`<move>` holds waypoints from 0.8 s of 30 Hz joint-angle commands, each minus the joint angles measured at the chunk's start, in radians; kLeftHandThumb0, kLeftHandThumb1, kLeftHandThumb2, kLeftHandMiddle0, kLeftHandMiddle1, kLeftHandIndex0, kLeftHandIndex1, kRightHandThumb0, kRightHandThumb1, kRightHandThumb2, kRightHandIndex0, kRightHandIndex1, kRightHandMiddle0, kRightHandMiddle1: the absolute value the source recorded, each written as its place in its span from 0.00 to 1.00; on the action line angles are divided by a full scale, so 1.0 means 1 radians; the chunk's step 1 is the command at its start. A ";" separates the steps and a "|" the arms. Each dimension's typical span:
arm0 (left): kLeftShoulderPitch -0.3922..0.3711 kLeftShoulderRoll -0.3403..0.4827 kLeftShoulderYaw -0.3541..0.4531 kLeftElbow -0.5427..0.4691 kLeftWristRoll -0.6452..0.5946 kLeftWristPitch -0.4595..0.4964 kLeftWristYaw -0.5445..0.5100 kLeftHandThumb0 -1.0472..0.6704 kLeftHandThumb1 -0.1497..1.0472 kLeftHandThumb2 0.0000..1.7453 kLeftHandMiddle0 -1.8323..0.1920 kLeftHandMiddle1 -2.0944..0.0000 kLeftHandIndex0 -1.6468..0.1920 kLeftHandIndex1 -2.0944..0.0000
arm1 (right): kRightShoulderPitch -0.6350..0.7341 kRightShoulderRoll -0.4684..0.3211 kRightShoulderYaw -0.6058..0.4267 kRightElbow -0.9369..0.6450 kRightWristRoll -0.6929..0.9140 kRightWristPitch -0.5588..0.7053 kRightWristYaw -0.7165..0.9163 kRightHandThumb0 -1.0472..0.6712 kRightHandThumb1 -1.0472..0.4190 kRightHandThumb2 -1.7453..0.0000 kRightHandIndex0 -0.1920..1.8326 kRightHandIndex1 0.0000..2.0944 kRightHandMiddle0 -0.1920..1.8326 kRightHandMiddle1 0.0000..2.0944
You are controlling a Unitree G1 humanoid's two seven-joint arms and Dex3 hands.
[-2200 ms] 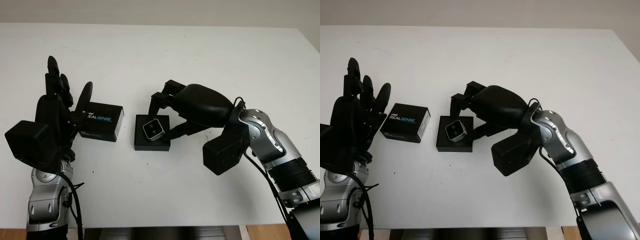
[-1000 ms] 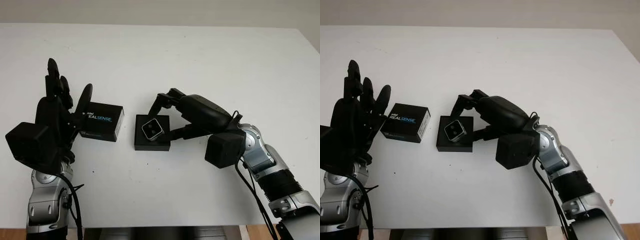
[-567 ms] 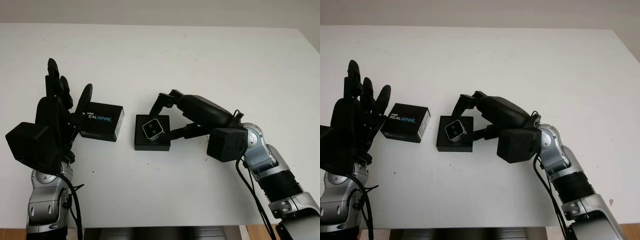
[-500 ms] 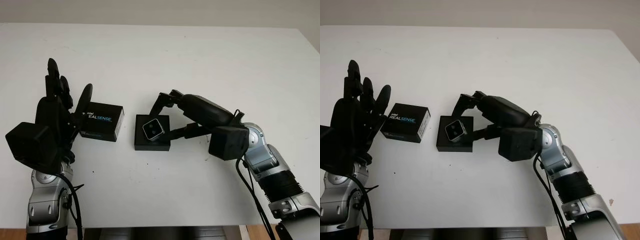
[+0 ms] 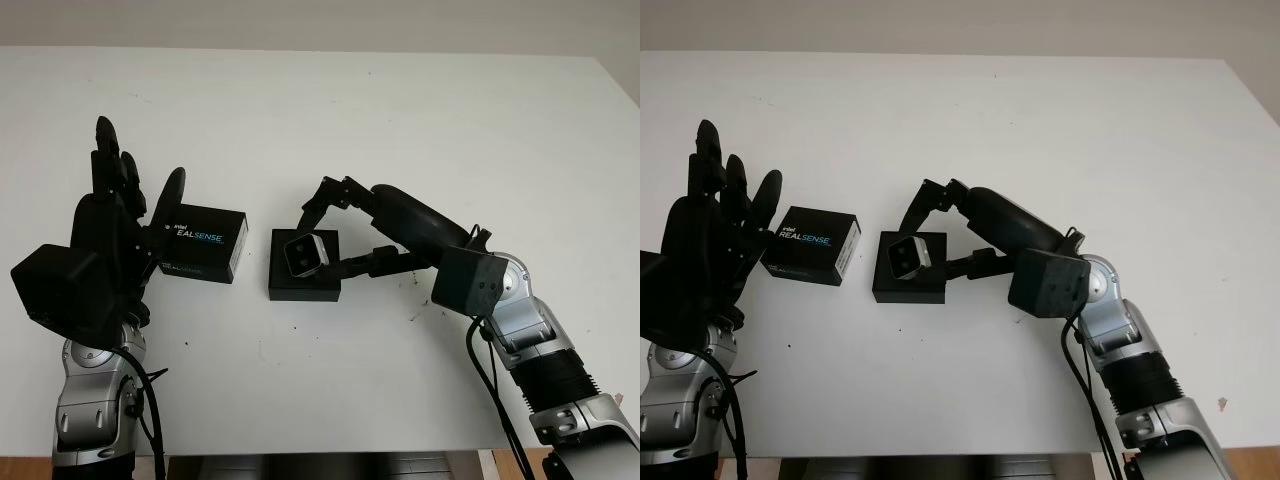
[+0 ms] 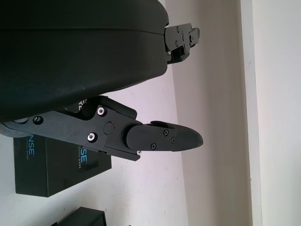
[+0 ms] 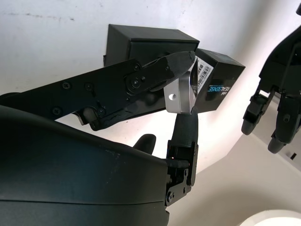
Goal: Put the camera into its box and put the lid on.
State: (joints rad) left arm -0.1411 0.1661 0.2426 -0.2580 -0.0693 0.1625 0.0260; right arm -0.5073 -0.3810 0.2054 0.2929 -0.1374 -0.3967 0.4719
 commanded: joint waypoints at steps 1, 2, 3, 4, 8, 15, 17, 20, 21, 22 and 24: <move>0.007 0.008 0.002 -0.007 0.004 -0.004 -0.002 0.32 1.00 0.18 0.98 0.97 0.98 0.98 | 0.014 0.015 -0.012 -0.017 0.011 -0.013 -0.012 0.36 0.00 0.95 0.06 0.50 0.21 0.92; 0.008 0.007 0.002 -0.009 0.003 -0.004 -0.002 0.32 1.00 0.18 0.98 0.97 0.98 0.98 | 0.017 0.020 -0.012 -0.013 0.010 -0.018 -0.016 0.35 0.00 0.95 0.06 0.51 0.21 0.92; 0.008 0.007 0.003 -0.010 0.002 -0.004 -0.002 0.32 1.00 0.18 0.98 0.97 0.98 0.98 | 0.019 0.023 -0.012 -0.010 0.009 -0.021 -0.020 0.35 0.00 0.95 0.06 0.51 0.21 0.93; 0.008 0.006 0.003 -0.012 -0.001 -0.003 -0.003 0.32 1.00 0.18 0.98 0.97 0.98 0.98 | 0.023 0.028 -0.013 -0.008 0.010 -0.019 -0.023 0.35 0.00 0.95 0.06 0.51 0.21 0.93; 0.010 0.007 0.003 -0.011 -0.001 -0.006 -0.006 0.32 1.00 0.18 0.98 0.98 0.99 0.98 | 0.034 0.042 -0.012 -0.007 0.009 -0.012 -0.033 0.36 0.00 0.95 0.05 0.51 0.22 0.94; 0.012 0.005 0.003 -0.007 -0.002 -0.007 -0.008 0.32 1.00 0.18 0.98 0.97 0.98 0.98 | 0.063 0.072 -0.016 -0.038 0.013 0.064 -0.054 0.35 0.00 0.95 0.05 0.49 0.20 0.94; 0.012 0.002 0.004 -0.007 -0.004 -0.009 -0.006 0.32 1.00 0.18 0.98 0.97 0.98 0.98 | 0.072 0.085 -0.019 -0.045 0.017 0.079 -0.064 0.35 0.00 0.95 0.05 0.48 0.20 0.94; 0.012 0.001 0.007 -0.004 -0.010 -0.013 -0.008 0.32 1.00 0.17 0.98 0.98 0.98 0.98 | 0.081 0.104 -0.025 -0.053 0.026 0.092 -0.079 0.34 0.00 0.94 0.04 0.48 0.20 0.94; 0.012 0.003 0.006 -0.003 -0.008 -0.012 -0.008 0.32 1.00 0.18 0.98 0.98 0.98 0.98 | 0.083 0.109 -0.026 -0.055 0.027 0.094 -0.085 0.34 0.00 0.94 0.04 0.48 0.20 0.94; 0.012 0.004 0.006 -0.003 -0.007 -0.013 -0.009 0.32 1.00 0.18 0.98 0.98 0.98 0.98 | 0.085 0.115 -0.028 -0.057 0.027 0.095 -0.091 0.34 0.00 0.94 0.04 0.48 0.20 0.94; 0.013 0.007 0.004 -0.002 -0.003 -0.015 -0.009 0.32 1.00 0.18 0.98 0.97 0.98 0.98 | 0.090 0.124 -0.032 -0.061 0.030 0.100 -0.100 0.34 0.00 0.94 0.04 0.48 0.20 0.94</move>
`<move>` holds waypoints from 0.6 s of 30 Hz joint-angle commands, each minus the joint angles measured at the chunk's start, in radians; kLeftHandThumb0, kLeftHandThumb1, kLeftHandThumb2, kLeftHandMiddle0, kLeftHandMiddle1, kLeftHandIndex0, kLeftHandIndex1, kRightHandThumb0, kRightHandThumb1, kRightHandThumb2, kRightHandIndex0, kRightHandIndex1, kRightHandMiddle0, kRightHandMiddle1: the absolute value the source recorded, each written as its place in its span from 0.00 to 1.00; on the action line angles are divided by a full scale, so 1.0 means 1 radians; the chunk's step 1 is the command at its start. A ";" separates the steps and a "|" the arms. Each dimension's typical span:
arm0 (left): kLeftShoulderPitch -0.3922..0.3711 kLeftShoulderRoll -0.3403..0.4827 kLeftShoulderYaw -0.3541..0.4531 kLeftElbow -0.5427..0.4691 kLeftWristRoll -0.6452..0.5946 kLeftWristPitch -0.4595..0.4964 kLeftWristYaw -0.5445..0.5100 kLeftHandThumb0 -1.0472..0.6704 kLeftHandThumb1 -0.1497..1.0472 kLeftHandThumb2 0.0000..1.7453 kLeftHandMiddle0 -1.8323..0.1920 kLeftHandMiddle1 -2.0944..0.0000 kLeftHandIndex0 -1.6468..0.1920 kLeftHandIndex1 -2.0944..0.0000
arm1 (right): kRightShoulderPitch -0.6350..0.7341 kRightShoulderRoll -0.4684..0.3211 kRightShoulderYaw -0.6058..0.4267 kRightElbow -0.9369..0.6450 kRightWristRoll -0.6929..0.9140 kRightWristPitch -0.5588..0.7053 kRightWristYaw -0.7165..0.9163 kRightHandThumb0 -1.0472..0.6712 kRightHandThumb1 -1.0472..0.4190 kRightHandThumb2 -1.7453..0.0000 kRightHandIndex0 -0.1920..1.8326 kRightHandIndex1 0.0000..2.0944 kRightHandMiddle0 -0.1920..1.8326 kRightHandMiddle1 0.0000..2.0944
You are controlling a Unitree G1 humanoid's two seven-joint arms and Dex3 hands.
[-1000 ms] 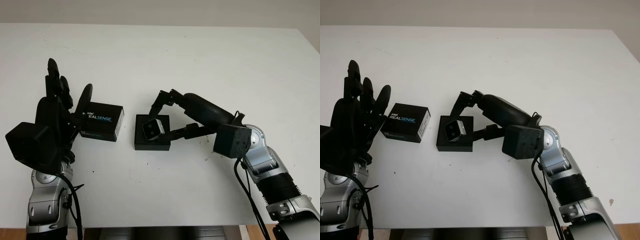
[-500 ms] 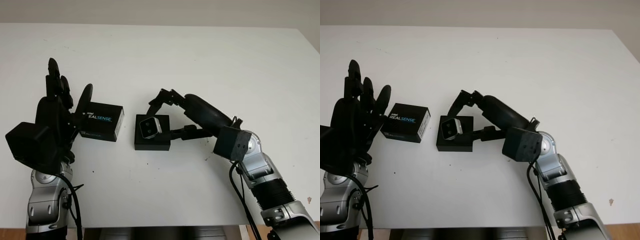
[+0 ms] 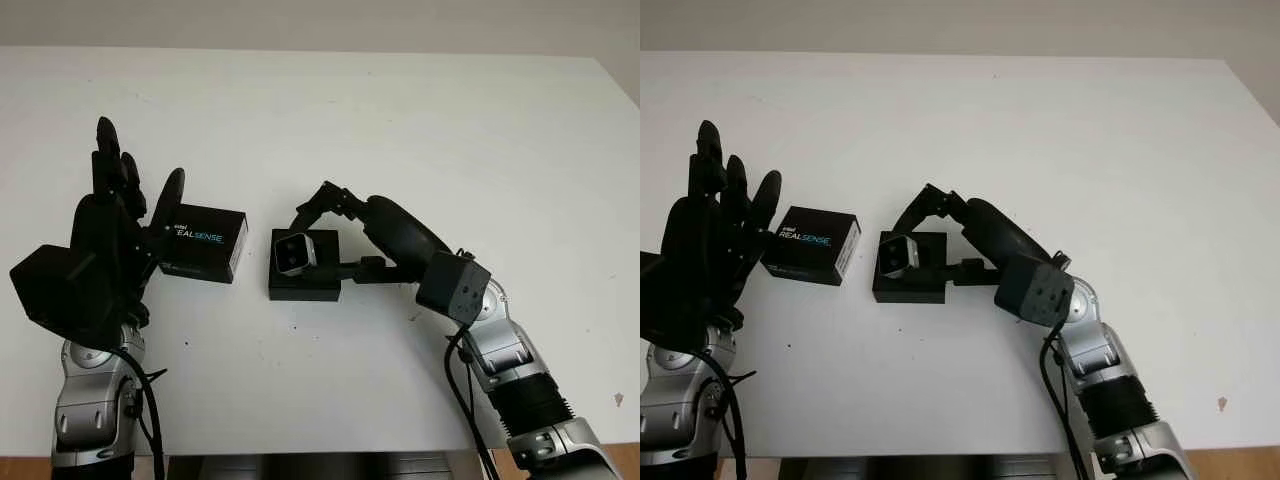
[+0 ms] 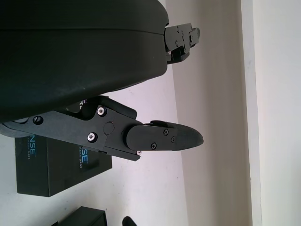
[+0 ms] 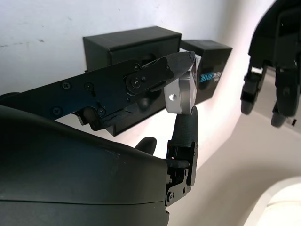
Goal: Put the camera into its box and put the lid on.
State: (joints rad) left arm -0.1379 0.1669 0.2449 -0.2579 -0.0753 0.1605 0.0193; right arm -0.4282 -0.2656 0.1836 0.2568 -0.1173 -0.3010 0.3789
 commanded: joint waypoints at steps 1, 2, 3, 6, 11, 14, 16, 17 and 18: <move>0.010 0.006 0.001 -0.004 0.004 -0.009 -0.001 0.32 1.00 0.18 0.98 0.97 0.98 0.98 | 0.014 0.015 -0.013 -0.028 0.012 0.006 -0.013 0.34 0.00 0.94 0.04 0.48 0.20 0.94; 0.010 0.005 0.001 -0.005 0.004 -0.006 0.000 0.31 1.00 0.18 0.98 0.97 0.98 0.97 | 0.017 0.019 -0.014 -0.031 0.013 0.008 -0.019 0.34 0.00 0.94 0.03 0.48 0.19 0.94; 0.009 0.004 0.001 -0.005 0.004 -0.005 0.000 0.31 1.00 0.18 0.98 0.97 0.98 0.97 | 0.020 0.024 -0.017 -0.035 0.016 0.013 -0.024 0.34 0.00 0.93 0.03 0.49 0.19 0.95; 0.009 0.004 0.002 -0.003 0.003 -0.008 0.000 0.31 1.00 0.18 0.98 0.97 0.98 0.97 | 0.030 0.035 -0.023 -0.052 0.027 0.035 -0.034 0.33 0.00 0.93 0.02 0.49 0.18 0.95; 0.008 0.005 0.004 0.001 0.001 -0.010 -0.002 0.32 1.00 0.18 0.98 0.97 0.98 0.97 | 0.044 0.054 -0.035 -0.082 0.039 0.063 -0.054 0.33 0.00 0.93 0.02 0.50 0.17 0.94; 0.008 0.003 0.004 -0.001 0.003 -0.008 0.001 0.32 1.00 0.18 0.98 0.97 0.98 0.97 | 0.046 0.061 -0.043 -0.091 0.046 0.068 -0.058 0.33 0.00 0.93 0.02 0.49 0.17 0.93; 0.008 0.005 0.005 -0.001 0.002 -0.007 0.000 0.31 1.00 0.18 0.98 0.97 0.98 0.97 | 0.047 0.065 -0.049 -0.093 0.050 0.066 -0.065 0.32 0.00 0.93 0.03 0.49 0.17 0.93; 0.007 0.005 0.006 -0.001 0.001 -0.007 -0.001 0.31 1.00 0.17 0.98 0.97 0.98 0.97 | 0.046 0.066 -0.052 -0.094 0.050 0.067 -0.069 0.32 0.00 0.94 0.03 0.49 0.17 0.93; 0.007 0.006 0.005 -0.002 0.002 -0.005 0.000 0.31 1.00 0.17 0.98 0.97 0.98 0.97 | 0.046 0.066 -0.054 -0.096 0.050 0.071 -0.072 0.32 0.00 0.93 0.03 0.49 0.18 0.92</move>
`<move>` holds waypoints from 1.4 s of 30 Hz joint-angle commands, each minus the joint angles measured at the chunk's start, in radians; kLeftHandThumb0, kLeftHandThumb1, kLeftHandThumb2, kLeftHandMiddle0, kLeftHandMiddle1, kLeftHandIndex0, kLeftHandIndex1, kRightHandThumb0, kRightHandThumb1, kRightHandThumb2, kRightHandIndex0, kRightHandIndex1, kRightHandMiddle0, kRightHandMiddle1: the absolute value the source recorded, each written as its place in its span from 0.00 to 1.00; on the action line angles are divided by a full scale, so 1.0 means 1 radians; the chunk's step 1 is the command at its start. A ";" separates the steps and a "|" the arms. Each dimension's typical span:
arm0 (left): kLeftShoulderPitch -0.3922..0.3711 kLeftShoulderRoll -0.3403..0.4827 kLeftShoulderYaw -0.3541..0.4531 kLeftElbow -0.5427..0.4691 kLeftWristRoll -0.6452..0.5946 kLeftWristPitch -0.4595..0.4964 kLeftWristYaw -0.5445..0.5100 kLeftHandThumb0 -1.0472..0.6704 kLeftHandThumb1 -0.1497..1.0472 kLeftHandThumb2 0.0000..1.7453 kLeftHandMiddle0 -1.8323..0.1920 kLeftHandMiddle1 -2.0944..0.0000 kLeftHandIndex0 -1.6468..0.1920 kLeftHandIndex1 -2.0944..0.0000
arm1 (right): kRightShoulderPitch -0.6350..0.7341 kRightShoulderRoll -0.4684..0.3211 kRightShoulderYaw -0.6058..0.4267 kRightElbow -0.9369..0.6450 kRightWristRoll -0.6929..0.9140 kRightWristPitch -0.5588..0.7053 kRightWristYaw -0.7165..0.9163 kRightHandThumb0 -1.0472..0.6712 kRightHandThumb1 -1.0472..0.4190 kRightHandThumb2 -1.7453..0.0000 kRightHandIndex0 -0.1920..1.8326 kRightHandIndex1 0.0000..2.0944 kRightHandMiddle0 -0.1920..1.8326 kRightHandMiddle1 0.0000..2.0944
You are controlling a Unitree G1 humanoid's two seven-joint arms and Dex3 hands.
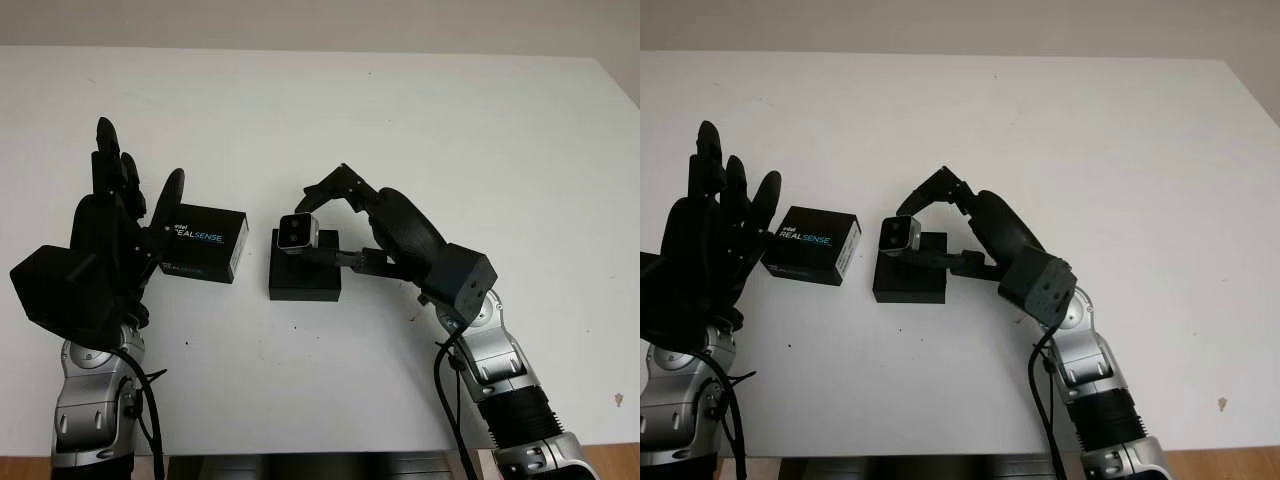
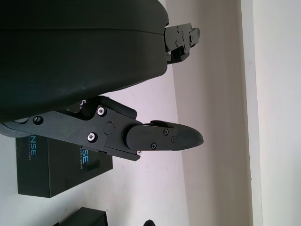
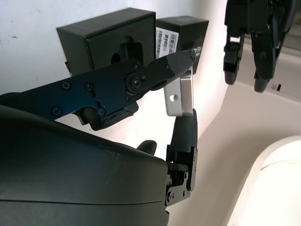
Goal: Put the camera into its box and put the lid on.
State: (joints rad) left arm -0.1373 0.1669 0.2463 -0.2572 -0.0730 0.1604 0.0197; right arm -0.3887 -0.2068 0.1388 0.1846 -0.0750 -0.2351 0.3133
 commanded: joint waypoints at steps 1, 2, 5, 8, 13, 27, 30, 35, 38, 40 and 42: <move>0.007 0.007 0.004 -0.003 0.001 -0.005 -0.001 0.31 1.00 0.17 0.98 0.97 0.98 0.97 | 0.005 0.007 -0.012 -0.023 0.008 0.006 -0.009 0.32 0.00 0.93 0.03 0.49 0.18 0.92; 0.007 0.007 0.004 -0.001 0.000 -0.009 -0.002 0.31 1.00 0.17 0.98 0.97 0.98 0.97 | 0.005 0.008 -0.015 -0.022 0.010 0.005 -0.012 0.32 0.00 0.93 0.03 0.49 0.18 0.92; 0.006 0.007 0.007 0.004 -0.011 -0.015 -0.011 0.32 1.00 0.18 0.98 0.98 0.99 0.98 | 0.001 0.011 -0.025 -0.013 0.010 -0.002 -0.028 0.32 0.00 0.93 0.04 0.48 0.18 0.92; 0.004 0.009 0.007 0.008 -0.004 -0.019 -0.009 0.32 1.00 0.18 0.98 0.97 0.98 0.98 | -0.005 0.010 -0.033 0.001 0.011 -0.007 -0.037 0.31 0.00 0.94 0.04 0.48 0.19 0.91; -0.002 0.006 0.007 0.006 -0.010 -0.016 -0.007 0.32 1.00 0.17 0.98 0.97 0.98 0.97 | -0.012 0.008 -0.040 0.013 0.010 -0.005 -0.039 0.32 0.00 0.96 0.05 0.48 0.20 0.90; 0.003 0.010 0.010 0.002 -0.006 -0.011 -0.002 0.32 1.00 0.17 0.98 0.98 0.99 0.98 | -0.033 -0.014 -0.023 0.047 -0.005 0.034 0.011 0.32 0.01 0.97 0.07 0.45 0.24 0.87; 0.002 0.011 0.010 0.003 -0.004 -0.010 -0.001 0.31 1.00 0.17 0.98 0.97 0.98 0.98 | -0.039 -0.022 -0.013 0.052 -0.012 0.064 0.036 0.32 0.01 0.97 0.08 0.43 0.24 0.88; 0.004 0.007 0.011 0.003 -0.009 -0.017 -0.002 0.31 1.00 0.17 0.98 0.97 0.98 0.97 | -0.046 -0.029 -0.003 0.059 -0.023 0.081 0.064 0.32 0.01 0.97 0.10 0.40 0.25 0.87; 0.005 0.009 0.008 0.002 -0.001 -0.014 0.001 0.32 1.00 0.17 0.97 0.97 0.98 0.97 | -0.046 -0.029 0.000 0.064 -0.021 0.079 0.075 0.32 0.02 0.97 0.10 0.39 0.26 0.87; 0.005 0.009 0.007 0.002 -0.001 -0.014 0.001 0.32 1.00 0.17 0.97 0.97 0.98 0.97 | -0.046 -0.028 0.002 0.065 -0.020 0.080 0.081 0.31 0.01 0.97 0.09 0.39 0.26 0.87; 0.006 0.007 0.007 0.000 0.000 -0.013 0.003 0.32 1.00 0.17 0.97 0.97 0.98 0.97 | -0.046 -0.028 0.003 0.066 -0.021 0.077 0.084 0.31 0.01 0.97 0.09 0.39 0.26 0.87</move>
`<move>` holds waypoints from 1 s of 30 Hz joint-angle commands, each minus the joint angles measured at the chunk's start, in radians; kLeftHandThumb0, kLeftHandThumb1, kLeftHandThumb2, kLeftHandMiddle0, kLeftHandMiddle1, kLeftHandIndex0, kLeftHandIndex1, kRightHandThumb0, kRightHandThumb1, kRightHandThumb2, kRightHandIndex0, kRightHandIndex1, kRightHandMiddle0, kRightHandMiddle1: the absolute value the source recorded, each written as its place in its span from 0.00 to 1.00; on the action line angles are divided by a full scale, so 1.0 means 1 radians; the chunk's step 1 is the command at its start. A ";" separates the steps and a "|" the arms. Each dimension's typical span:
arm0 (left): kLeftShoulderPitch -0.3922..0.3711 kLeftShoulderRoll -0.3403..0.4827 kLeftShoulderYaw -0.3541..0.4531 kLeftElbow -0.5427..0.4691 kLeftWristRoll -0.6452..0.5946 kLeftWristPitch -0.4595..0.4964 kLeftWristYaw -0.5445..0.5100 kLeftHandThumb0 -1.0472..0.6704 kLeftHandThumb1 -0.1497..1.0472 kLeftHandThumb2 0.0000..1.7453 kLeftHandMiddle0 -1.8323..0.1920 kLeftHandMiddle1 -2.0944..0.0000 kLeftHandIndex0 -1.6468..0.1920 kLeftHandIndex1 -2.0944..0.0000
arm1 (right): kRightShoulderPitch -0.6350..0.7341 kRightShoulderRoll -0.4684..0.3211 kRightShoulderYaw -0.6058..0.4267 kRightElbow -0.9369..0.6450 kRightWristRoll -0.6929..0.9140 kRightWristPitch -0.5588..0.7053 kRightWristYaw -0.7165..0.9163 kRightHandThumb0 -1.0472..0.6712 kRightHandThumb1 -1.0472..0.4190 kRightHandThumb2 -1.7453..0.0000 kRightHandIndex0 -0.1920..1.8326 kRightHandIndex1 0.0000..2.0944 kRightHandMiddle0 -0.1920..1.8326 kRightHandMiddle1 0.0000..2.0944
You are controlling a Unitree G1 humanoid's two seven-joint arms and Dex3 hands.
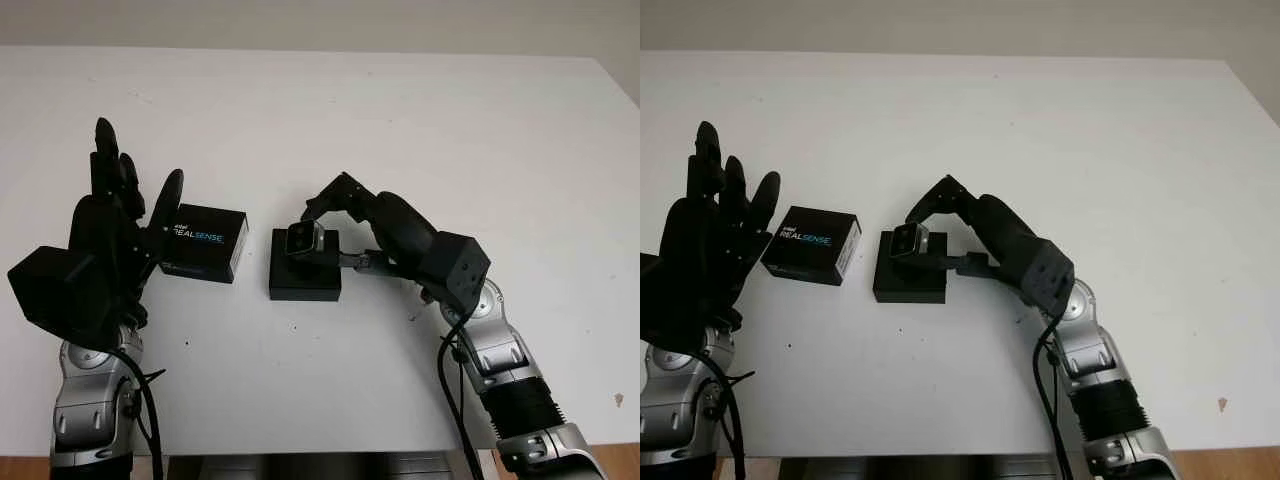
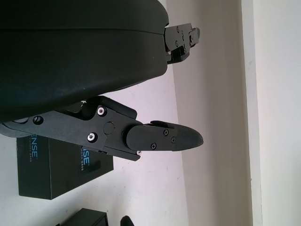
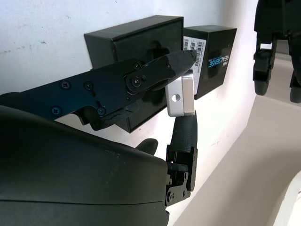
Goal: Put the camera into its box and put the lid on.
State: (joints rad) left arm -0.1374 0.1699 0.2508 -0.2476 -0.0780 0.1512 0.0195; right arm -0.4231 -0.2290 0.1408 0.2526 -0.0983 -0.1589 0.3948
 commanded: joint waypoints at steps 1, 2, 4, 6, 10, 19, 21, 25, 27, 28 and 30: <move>0.006 0.003 0.003 -0.010 0.003 -0.002 0.003 0.32 1.00 0.17 0.97 0.97 0.98 0.97 | -0.011 -0.007 0.002 -0.001 0.001 -0.002 0.004 0.31 0.01 0.97 0.09 0.40 0.26 0.87; 0.008 0.004 0.002 -0.011 0.002 -0.001 0.002 0.32 1.00 0.17 0.97 0.97 0.98 0.97 | -0.011 -0.008 0.004 -0.003 -0.001 -0.002 0.005 0.31 0.01 0.97 0.09 0.40 0.26 0.87; 0.009 0.005 0.000 -0.009 0.004 -0.005 0.000 0.32 1.00 0.17 0.97 0.97 0.98 0.97 | -0.010 -0.010 0.006 -0.007 -0.002 0.000 0.010 0.31 0.01 0.97 0.09 0.40 0.25 0.88; 0.010 0.005 -0.001 -0.007 0.004 -0.006 -0.002 0.32 1.00 0.18 0.98 0.98 0.99 0.98 | -0.009 -0.009 0.007 -0.007 0.003 -0.003 0.015 0.31 0.01 0.97 0.08 0.40 0.25 0.88; 0.012 0.005 -0.003 -0.001 0.005 -0.011 -0.003 0.32 1.00 0.18 0.98 0.98 0.99 0.98 | -0.008 -0.004 0.009 -0.005 0.010 0.003 0.026 0.31 0.00 0.97 0.08 0.40 0.25 0.88; 0.012 0.001 0.001 0.004 -0.002 -0.016 -0.001 0.31 1.00 0.18 0.97 0.97 0.99 0.98 | -0.004 0.006 0.015 -0.005 0.009 0.023 0.028 0.31 0.01 0.97 0.07 0.42 0.26 0.89; 0.012 0.001 0.001 0.003 0.001 -0.013 0.002 0.31 1.00 0.18 0.97 0.97 0.98 0.97 | -0.003 0.005 0.019 -0.005 0.005 0.023 0.028 0.31 0.00 0.97 0.07 0.42 0.26 0.89; 0.011 0.004 0.001 0.006 0.000 -0.017 -0.001 0.31 1.00 0.17 0.97 0.97 0.99 0.98 | -0.004 0.005 0.027 0.000 -0.002 0.020 0.026 0.30 0.00 0.96 0.07 0.42 0.25 0.90; 0.011 0.006 0.000 0.008 0.003 -0.022 -0.002 0.31 1.00 0.18 0.97 0.97 0.99 0.98 | -0.005 0.006 0.030 0.003 -0.003 0.019 0.024 0.30 0.00 0.96 0.07 0.42 0.25 0.90; 0.011 0.006 0.000 0.009 0.003 -0.022 -0.003 0.31 1.00 0.18 0.97 0.97 0.99 0.98 | -0.005 0.006 0.031 0.005 -0.004 0.020 0.024 0.30 0.00 0.96 0.07 0.42 0.25 0.90; 0.012 0.007 -0.001 0.009 0.006 -0.023 -0.002 0.31 1.00 0.18 0.97 0.97 0.99 0.98 | -0.007 0.006 0.035 0.010 -0.007 0.017 0.022 0.30 0.00 0.96 0.06 0.43 0.25 0.91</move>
State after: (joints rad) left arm -0.1340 0.1698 0.2483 -0.2395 -0.0776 0.1404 0.0186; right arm -0.4235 -0.2258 0.1699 0.2579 -0.1015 -0.1404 0.4179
